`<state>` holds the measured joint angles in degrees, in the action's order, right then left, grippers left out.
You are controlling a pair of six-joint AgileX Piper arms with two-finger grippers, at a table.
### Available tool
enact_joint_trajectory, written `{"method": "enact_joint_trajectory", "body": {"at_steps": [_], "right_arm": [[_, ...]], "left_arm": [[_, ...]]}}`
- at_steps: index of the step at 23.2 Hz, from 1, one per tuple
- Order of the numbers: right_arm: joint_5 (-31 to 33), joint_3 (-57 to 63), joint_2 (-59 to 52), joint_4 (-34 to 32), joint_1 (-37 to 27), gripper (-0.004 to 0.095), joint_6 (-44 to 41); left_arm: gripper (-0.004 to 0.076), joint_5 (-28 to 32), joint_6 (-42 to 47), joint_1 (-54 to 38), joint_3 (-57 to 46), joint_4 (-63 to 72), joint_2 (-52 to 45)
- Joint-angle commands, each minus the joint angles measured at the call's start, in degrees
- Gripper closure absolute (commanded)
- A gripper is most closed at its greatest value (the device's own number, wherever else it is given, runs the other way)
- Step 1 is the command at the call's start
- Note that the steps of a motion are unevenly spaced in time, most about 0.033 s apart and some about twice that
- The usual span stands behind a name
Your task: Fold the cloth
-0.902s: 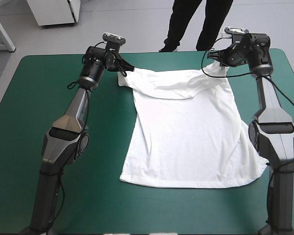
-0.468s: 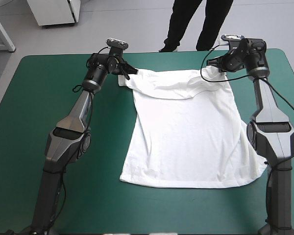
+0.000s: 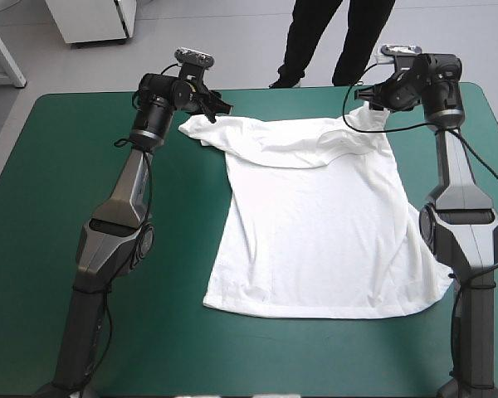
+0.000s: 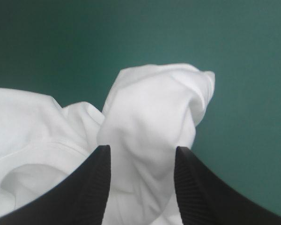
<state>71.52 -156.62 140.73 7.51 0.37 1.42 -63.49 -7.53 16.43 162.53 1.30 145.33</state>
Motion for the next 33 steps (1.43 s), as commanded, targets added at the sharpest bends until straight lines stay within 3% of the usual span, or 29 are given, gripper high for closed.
{"method": "enact_joint_trajectory", "body": {"at_steps": [1,5,8,15,21,25,33], "right_arm": [[-0.01,-4.14,-4.91,0.34,-0.75,0.0488,0.35],[0.08,-4.01,-6.77,0.34,-1.06,0.0492,0.35],[0.08,-4.01,-8.72,0.6,-1.75,0.0493,0.35],[0.08,-4.01,-13.87,2.54,-6.31,0.0493,0.35],[0.08,-4.01,-15.8,6.64,-8.84,0.0493,0.44],[0.22,-3.92,-17.16,7.66,-8.84,0.0493,0.91],[0.22,-3.92,-18.43,7.92,-9.28,0.0494,1.07]], "left_arm": [[0.0351,-2.84,-0.36,0.02,5.17,1.29,-4.94],[0.04,-10.37,-0.36,0.32,5.67,2.66,-4.94],[0.0446,-10.35,1.19,1.54,5.41,3.63,-5.08],[0.0448,-10.54,0.3,9.3,-0.69,-1.3,-9.25],[0.0448,-9.59,0.22,10.93,-37.7,-2.62,-28.05],[0.0448,-8.19,1.08,12.62,-56.97,-2.31,-38.09],[0.0448,-3.49,4.67,18.37,-79.81,0.31,-50.6]]}}
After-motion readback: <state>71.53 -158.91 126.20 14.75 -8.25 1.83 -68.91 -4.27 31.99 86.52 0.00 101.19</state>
